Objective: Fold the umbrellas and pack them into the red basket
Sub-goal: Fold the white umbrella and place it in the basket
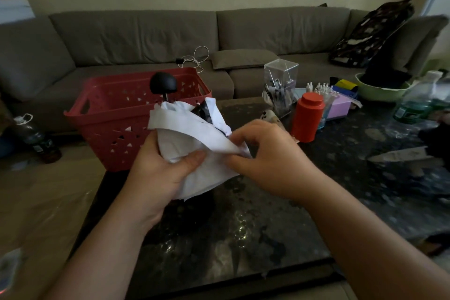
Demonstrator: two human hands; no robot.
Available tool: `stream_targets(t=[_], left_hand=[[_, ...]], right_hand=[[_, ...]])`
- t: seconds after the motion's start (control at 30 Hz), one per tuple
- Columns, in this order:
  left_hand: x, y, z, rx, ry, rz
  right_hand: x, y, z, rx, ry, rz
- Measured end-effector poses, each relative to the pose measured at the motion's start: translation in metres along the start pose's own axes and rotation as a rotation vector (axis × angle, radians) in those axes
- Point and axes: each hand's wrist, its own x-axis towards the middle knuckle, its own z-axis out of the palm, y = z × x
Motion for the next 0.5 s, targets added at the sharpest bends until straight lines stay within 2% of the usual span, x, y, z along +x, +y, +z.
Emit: stream_targets(t=[0.07,0.1,0.17,0.23,0.3,0.37,0.5], left_hand=[[0.000,-0.001,-0.002,0.008,-0.010,-0.015],[0.001,-0.001,-0.003,0.001,-0.024,-0.028],[0.003,-0.001,-0.006,-0.007,-0.047,-0.054],[0.005,-0.002,-0.007,-0.034,-0.048,-0.082],[0.007,-0.004,-0.010,-0.086,-0.039,-0.093],[0.007,-0.004,-0.012,-0.135,-0.022,-0.095],[0.006,0.000,-0.018,-0.181,-0.057,0.005]], right_hand=[[-0.001,0.000,-0.002,0.114,-0.043,0.046],[-0.002,-0.002,-0.003,0.281,-0.011,0.079],[-0.002,-0.007,-0.009,0.778,0.138,0.197],[0.002,-0.001,-0.012,1.299,0.252,0.399],[0.007,0.013,-0.010,1.568,0.336,0.567],[0.010,0.032,-0.005,1.615,0.358,0.691],[0.010,0.063,0.007,1.458,0.261,0.895]])
